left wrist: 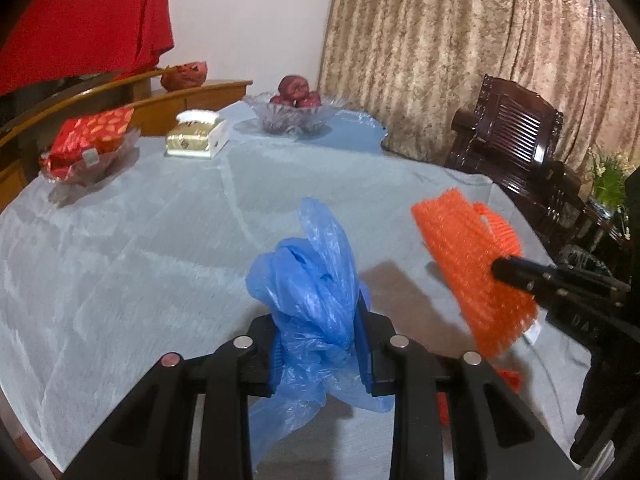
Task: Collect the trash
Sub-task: 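Grasp the orange foam net with the right tool and lift it, then carry the blue bag and orange net over the bin and open both tools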
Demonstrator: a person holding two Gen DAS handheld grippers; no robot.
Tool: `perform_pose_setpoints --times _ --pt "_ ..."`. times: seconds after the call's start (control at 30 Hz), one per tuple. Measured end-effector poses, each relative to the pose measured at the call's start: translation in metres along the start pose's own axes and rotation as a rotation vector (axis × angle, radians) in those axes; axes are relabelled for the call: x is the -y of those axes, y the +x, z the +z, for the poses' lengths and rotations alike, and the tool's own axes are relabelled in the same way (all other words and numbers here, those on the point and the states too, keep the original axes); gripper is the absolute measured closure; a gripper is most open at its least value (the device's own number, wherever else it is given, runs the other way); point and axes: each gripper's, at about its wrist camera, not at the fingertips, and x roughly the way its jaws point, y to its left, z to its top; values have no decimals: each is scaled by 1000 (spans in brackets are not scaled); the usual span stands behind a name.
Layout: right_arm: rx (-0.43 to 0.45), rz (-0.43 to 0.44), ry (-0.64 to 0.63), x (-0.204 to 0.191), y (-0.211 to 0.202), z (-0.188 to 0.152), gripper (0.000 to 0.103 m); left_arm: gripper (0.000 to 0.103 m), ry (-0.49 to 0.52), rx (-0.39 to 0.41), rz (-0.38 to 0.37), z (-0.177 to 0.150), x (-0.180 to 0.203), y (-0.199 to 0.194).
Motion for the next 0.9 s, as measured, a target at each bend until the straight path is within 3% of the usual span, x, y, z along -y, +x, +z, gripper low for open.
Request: perform_pose_setpoints --times 0.4,0.9 --pt "152 -64 53 39 -69 17 93 74 46 71 -94 25 64 -22" --pt "262 -180 131 96 -160 -2 93 74 138 117 -231 33 164 -42"
